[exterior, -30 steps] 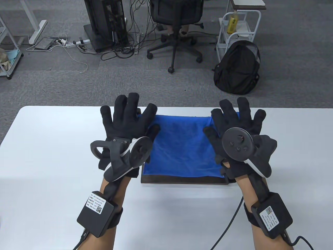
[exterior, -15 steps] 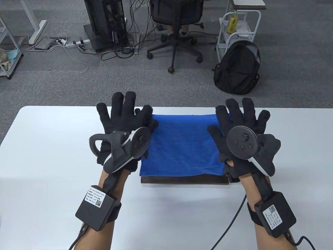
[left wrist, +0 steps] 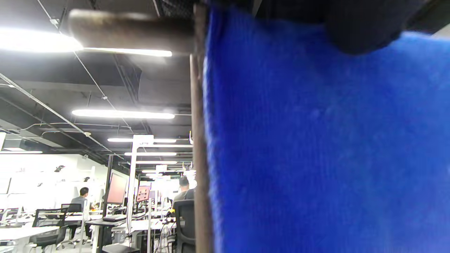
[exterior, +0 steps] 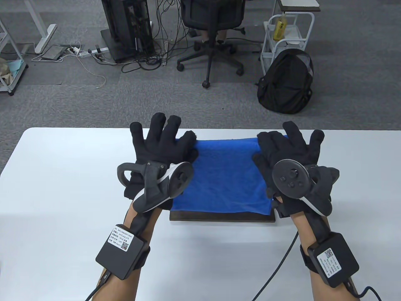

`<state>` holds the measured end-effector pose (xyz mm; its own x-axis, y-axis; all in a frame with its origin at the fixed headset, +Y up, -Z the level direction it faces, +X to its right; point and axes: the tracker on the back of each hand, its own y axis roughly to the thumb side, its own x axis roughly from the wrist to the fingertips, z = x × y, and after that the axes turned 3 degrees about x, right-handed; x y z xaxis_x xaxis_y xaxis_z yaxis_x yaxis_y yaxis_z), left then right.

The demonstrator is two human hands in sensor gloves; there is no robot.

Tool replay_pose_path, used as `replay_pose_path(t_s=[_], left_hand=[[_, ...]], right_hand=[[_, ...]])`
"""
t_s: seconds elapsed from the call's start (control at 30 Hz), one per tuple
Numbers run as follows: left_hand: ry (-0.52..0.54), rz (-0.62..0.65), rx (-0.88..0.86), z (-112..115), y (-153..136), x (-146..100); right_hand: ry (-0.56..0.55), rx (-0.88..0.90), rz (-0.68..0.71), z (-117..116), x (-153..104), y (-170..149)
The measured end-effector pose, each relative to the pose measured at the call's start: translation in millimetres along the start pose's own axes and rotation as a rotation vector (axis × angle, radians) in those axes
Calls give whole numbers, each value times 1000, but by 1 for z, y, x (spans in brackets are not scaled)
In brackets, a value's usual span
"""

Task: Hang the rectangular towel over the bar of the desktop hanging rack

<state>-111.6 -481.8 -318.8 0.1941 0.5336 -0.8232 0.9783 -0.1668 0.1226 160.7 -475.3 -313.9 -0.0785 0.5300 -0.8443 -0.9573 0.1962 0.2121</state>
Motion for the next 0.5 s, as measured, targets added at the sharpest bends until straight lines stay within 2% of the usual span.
replay_pose_path(t_s=[0.27,0.43,0.47,0.5], left_hand=[[8,-16,27,0,5,1],[-44,-25,7,-2,9,0],[-28,-14,21,-4,8,-1],[33,-17,28,-7,7,-3]], right_hand=[[35,0,-23,-3,7,-3],[50,-23,-21,-1,5,-1],[37,-14,-11,0,3,-1],[-7,10,8,3,1,-1]])
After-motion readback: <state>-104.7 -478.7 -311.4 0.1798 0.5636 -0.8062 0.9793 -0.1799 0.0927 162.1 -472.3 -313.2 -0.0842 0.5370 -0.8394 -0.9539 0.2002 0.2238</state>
